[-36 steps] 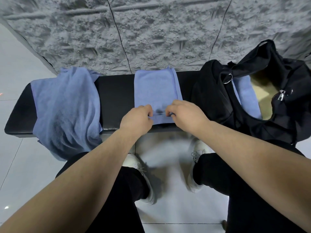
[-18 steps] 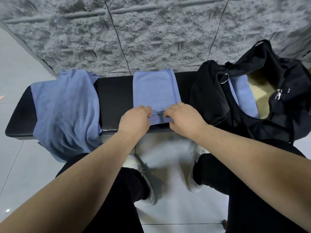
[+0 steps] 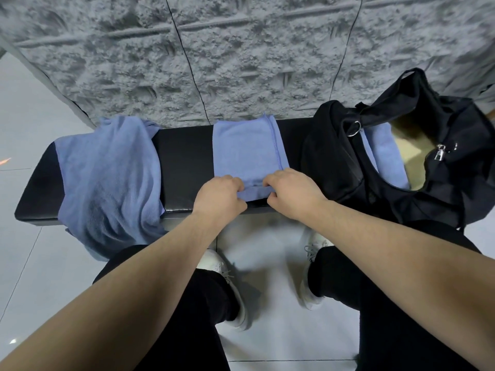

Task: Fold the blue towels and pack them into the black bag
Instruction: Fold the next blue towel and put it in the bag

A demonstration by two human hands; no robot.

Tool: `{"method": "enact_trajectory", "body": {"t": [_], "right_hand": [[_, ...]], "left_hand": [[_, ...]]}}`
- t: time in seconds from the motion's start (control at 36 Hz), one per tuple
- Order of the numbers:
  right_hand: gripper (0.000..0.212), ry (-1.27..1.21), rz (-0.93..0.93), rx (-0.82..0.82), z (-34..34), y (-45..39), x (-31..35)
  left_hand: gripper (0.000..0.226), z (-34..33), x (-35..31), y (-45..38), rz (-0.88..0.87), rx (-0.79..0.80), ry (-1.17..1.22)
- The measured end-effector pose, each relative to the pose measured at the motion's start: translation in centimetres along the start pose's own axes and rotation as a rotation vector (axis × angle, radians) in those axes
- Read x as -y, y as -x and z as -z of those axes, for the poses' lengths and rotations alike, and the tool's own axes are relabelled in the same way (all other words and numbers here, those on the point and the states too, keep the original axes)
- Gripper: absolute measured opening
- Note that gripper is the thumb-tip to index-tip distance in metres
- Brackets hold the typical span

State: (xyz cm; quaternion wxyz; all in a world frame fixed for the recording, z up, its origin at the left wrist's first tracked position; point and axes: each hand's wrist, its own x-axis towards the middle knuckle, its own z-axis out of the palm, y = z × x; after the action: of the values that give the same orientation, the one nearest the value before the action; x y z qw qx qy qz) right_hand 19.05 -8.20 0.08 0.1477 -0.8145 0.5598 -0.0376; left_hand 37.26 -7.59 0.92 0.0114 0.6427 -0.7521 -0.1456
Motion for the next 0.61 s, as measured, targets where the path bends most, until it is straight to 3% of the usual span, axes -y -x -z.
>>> {"method": "enact_trajectory", "body": {"t": [0.08,0.31,0.61], "right_hand": [[0.034,-0.009,-0.001,0.029,0.0,0.4,-0.1],[0.034,-0.091,-0.070,0.170,0.3,0.7,-0.6],[0.037,-0.196,-0.107,0.118,0.4,-0.3,-1.0]], "left_hand": [[0.009,0.3,0.0,0.2,0.016,0.032,0.030],[0.016,0.5,0.1,0.4,0.035,0.140,0.070],[0.022,0.2,0.6,-0.5,0.016,0.128,0.106]]}}
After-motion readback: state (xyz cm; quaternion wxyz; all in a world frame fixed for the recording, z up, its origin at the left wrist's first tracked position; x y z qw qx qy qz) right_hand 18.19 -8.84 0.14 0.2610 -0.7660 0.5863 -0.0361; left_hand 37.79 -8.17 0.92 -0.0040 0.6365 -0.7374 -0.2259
